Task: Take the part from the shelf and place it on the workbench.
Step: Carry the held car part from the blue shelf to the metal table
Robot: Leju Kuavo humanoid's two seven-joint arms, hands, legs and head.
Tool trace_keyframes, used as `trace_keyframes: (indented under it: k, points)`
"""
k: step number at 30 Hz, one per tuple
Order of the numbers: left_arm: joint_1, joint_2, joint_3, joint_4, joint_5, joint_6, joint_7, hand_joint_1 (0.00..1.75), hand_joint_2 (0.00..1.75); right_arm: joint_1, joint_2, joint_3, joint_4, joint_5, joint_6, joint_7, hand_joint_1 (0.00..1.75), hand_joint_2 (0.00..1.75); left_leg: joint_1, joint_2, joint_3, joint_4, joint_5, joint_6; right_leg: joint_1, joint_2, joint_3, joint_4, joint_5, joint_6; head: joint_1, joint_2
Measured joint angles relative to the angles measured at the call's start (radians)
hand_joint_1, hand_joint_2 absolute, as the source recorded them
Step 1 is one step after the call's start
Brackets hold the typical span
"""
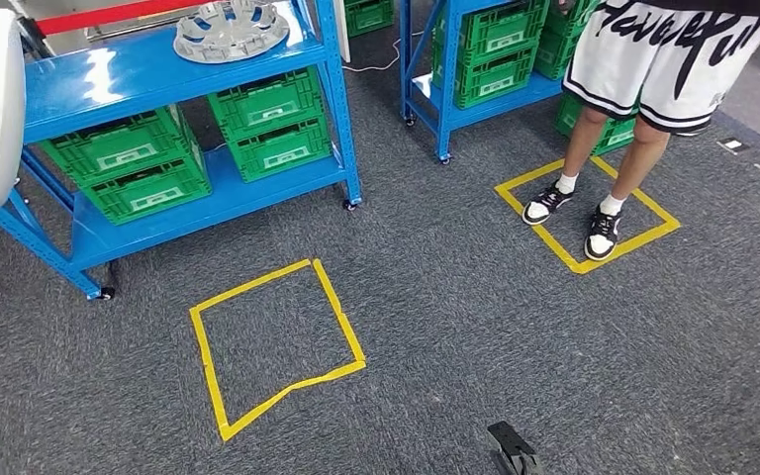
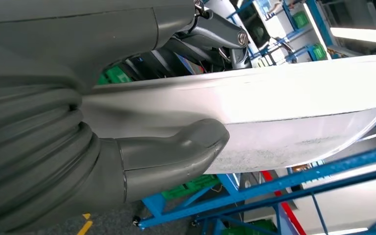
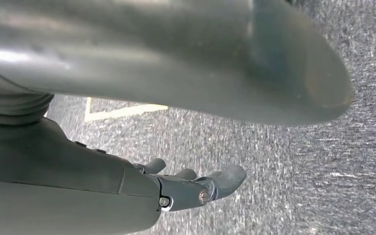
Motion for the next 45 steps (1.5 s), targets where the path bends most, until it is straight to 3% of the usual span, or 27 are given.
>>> trace_keyframes:
  k: [1,3,5,7,9,11,13,14,15,16,18,20,22,23,25,27,29,30,31,33,35,38,40,42,44,45]
  points:
    - [-0.001,0.001,0.0,-0.001,0.0,0.0,0.0,1.75,1.75,0.0,0.0,0.0,0.0,0.001,0.0,0.0,0.0,0.0,-0.008,0.008,0.043,-0.055,0.017,0.013,0.004,-0.01,0.0,0.0,0.0,0.0,0.0,0.0]
    - [-0.004,0.002,-0.001,-0.006,0.0,0.0,0.0,1.75,1.75,-0.001,0.001,0.0,0.0,0.001,0.0,0.0,0.0,0.0,-0.029,0.047,0.125,-0.175,0.036,0.037,0.009,-0.029,0.002,-0.003,0.001,0.002,0.001,0.0]
    - [-0.007,0.003,-0.001,-0.01,0.0,0.0,0.0,1.75,1.75,-0.002,0.001,0.0,0.0,0.001,-0.001,0.0,0.0,0.0,-0.043,0.064,0.153,-0.225,0.037,0.043,0.01,-0.047,0.006,-0.009,0.002,0.009,0.001,0.0]
    - [-0.007,0.008,-0.001,-0.01,0.0,0.0,0.0,1.75,1.75,-0.004,0.001,0.0,0.0,0.002,-0.002,0.0,0.0,0.0,-0.042,0.043,0.156,-0.236,0.046,0.042,0.01,-0.062,0.012,-0.017,0.003,0.022,0.002,0.0]
    - [-0.007,0.011,-0.001,-0.011,0.0,0.0,0.0,1.75,1.75,-0.005,0.002,0.001,0.0,0.002,0.0,0.0,0.0,0.0,-0.036,0.025,0.163,-0.255,0.057,0.047,0.009,-0.034,0.007,0.002,-0.015,0.032,0.003,0.0]
    - [-0.009,0.007,-0.002,-0.012,0.0,0.0,0.0,1.75,1.75,-0.003,0.001,0.003,0.001,0.003,0.001,0.0,0.0,0.0,-0.033,0.007,0.165,-0.265,0.065,0.054,0.009,0.018,-0.035,0.091,-0.064,0.035,0.005,0.0]
    - [-0.005,0.002,-0.002,-0.01,0.0,0.0,0.0,1.75,1.75,0.001,0.0,0.004,0.001,0.004,0.001,0.0,0.0,0.0,-0.035,-0.017,0.161,-0.263,0.066,0.058,0.011,0.04,-0.091,0.202,-0.106,0.035,0.006,0.0]
    - [-0.003,0.0,-0.002,-0.009,0.0,0.0,0.0,1.75,1.75,0.002,0.0,0.005,0.001,0.004,0.001,0.0,0.0,0.0,-0.035,-0.029,0.159,-0.261,0.066,0.059,0.012,0.043,-0.105,0.226,-0.104,0.035,0.006,0.0]
    - [-0.001,0.0,-0.002,-0.008,0.0,0.0,0.0,1.75,1.75,0.002,0.0,0.005,0.001,0.004,0.001,0.0,0.0,0.0,-0.035,-0.042,0.157,-0.257,0.066,0.059,0.011,0.045,-0.102,0.214,-0.085,0.036,0.006,0.0]
    - [0.0,-0.001,-0.003,-0.008,0.0,0.0,0.001,1.75,1.75,0.002,0.0,0.005,0.001,0.004,0.001,0.0,0.0,0.0,-0.035,-0.055,0.155,-0.252,0.065,0.057,0.01,0.05,-0.082,0.167,-0.052,0.036,0.006,0.0]
    - [-0.001,-0.001,-0.003,-0.007,0.0,0.0,0.0,1.75,1.75,0.0,0.0,0.006,0.001,0.004,0.001,0.0,0.0,0.0,-0.034,-0.078,0.146,-0.238,0.062,0.05,0.006,0.085,-0.028,0.049,-0.001,0.033,0.006,0.0]
    - [-0.003,-0.001,-0.003,-0.007,0.0,0.0,0.001,1.75,1.75,-0.001,-0.001,0.007,0.001,0.004,0.001,0.0,0.0,0.0,-0.035,-0.096,0.134,-0.228,0.062,0.039,0.003,0.109,-0.003,-0.007,0.007,0.028,0.005,0.0]
    - [-0.003,0.002,-0.003,-0.007,0.0,0.0,0.0,1.75,1.75,0.0,0.0,0.007,0.001,0.005,0.001,0.0,0.0,0.0,-0.032,-0.114,0.127,-0.23,0.069,0.026,0.004,0.093,-0.001,-0.011,0.01,0.018,0.006,0.0]
    - [-0.001,0.005,-0.004,-0.008,0.001,0.0,0.0,1.75,1.75,-0.001,0.0,0.007,0.001,0.005,0.001,0.0,0.0,0.0,-0.032,-0.111,0.123,-0.227,0.07,0.02,0.004,0.083,0.0,-0.015,0.013,0.012,0.005,0.0]
    - [0.0,0.012,-0.004,-0.008,0.002,0.0,-0.001,1.75,1.75,-0.003,0.0,0.007,0.002,0.005,0.001,0.0,0.0,0.0,-0.032,-0.07,0.103,-0.185,0.046,0.008,0.001,0.062,0.005,-0.023,0.019,0.0,-0.002,0.0]
    - [0.002,0.014,-0.004,-0.008,0.003,0.0,-0.002,1.75,1.75,-0.001,0.0,0.007,0.002,0.004,0.0,0.0,0.0,0.0,-0.027,-0.021,0.056,-0.08,-0.008,-0.004,0.0,0.043,0.007,-0.025,0.02,-0.006,-0.01,0.0]
    - [0.011,0.016,-0.005,-0.009,0.004,0.0,-0.003,1.75,1.75,0.001,0.0,0.007,0.002,0.004,0.0,0.0,0.0,0.0,-0.018,-0.008,0.014,0.01,-0.04,-0.014,0.0,0.02,0.007,-0.025,0.019,-0.006,-0.011,0.0]
    - [0.017,0.018,-0.005,-0.01,0.006,0.0,-0.003,1.75,1.75,0.001,0.0,0.007,0.002,0.005,0.0,0.001,0.0,0.0,-0.014,-0.005,0.013,0.013,-0.032,-0.017,-0.001,0.009,0.007,-0.025,0.017,-0.005,-0.011,0.0]
    - [0.023,0.022,-0.005,-0.014,0.008,0.0,-0.004,1.75,1.75,0.001,0.0,0.007,0.002,0.006,0.0,0.002,0.0,0.0,-0.011,0.0,0.033,-0.022,-0.009,-0.019,-0.002,-0.002,0.009,-0.025,0.016,-0.003,-0.011,0.0]
    - [0.033,0.033,-0.005,-0.03,0.014,0.001,-0.007,1.75,1.75,0.0,0.0,0.007,0.002,0.008,0.0,0.003,0.0,0.0,-0.014,0.036,0.102,-0.148,0.042,-0.02,-0.002,-0.022,0.014,-0.025,0.011,0.005,-0.012,0.0]
    - [0.046,0.044,-0.003,-0.05,0.02,0.002,-0.01,1.75,1.75,0.0,0.0,0.008,0.002,0.011,0.0,0.001,0.0,0.0,-0.023,0.062,0.144,-0.228,0.06,-0.007,0.002,-0.041,0.02,-0.028,0.007,0.019,-0.013,0.0]
    - [0.071,0.064,0.002,-0.074,0.024,0.003,-0.01,1.75,1.75,-0.001,0.001,0.009,0.002,0.014,0.0,-0.004,0.0,0.0,-0.028,0.036,0.147,-0.243,0.061,0.019,0.003,-0.062,0.03,-0.037,0.004,0.04,-0.011,0.0]
    - [0.075,0.071,0.007,-0.085,0.024,0.003,-0.008,1.75,1.75,-0.003,0.001,0.011,0.002,0.014,0.0,-0.003,0.0,0.0,-0.025,0.015,0.149,-0.251,0.066,0.035,0.001,-0.025,0.017,-0.002,-0.022,0.047,-0.008,0.0]
    - [0.071,0.066,0.01,-0.088,0.019,0.003,-0.007,1.75,1.75,-0.002,0.002,0.013,0.002,0.013,0.001,0.0,0.0,0.0,-0.025,-0.006,0.15,-0.253,0.067,0.048,0.004,0.027,-0.037,0.108,-0.076,0.044,-0.004,0.0]
    - [0.071,0.056,0.01,-0.084,0.012,0.003,-0.008,1.75,1.75,0.001,0.002,0.013,0.002,0.011,0.001,0.003,0.0,0.0,-0.03,-0.032,0.149,-0.252,0.067,0.054,0.01,0.042,-0.099,0.219,-0.11,0.039,-0.002,0.0]
    - [0.072,0.051,0.01,-0.081,0.009,0.003,-0.008,1.75,1.75,0.0,0.002,0.013,0.002,0.01,0.001,0.005,0.0,0.0,-0.032,-0.046,0.149,-0.251,0.067,0.055,0.013,0.045,-0.111,0.233,-0.101,0.036,-0.002,0.0]
